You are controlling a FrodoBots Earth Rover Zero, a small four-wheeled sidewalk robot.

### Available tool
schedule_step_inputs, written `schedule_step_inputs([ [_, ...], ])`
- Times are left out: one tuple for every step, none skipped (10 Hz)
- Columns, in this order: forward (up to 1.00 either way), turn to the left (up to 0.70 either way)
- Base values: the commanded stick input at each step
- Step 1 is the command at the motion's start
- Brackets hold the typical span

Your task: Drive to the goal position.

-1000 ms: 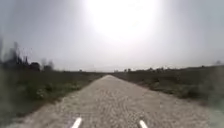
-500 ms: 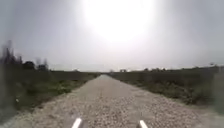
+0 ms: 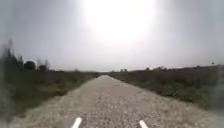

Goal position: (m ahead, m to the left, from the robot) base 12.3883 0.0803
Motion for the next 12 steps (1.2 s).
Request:
schedule_step_inputs([
  [0.70, 0.00],
  [0.70, 0.00],
  [0.70, -0.27],
  [0.70, -0.20],
  [0.70, -0.11],
  [0.70, -0.01],
  [0.70, 0.00],
  [0.70, 0.00],
  [0.70, 0.00],
  [0.70, 0.00],
  [0.70, 0.00],
  [0.70, 0.00],
])
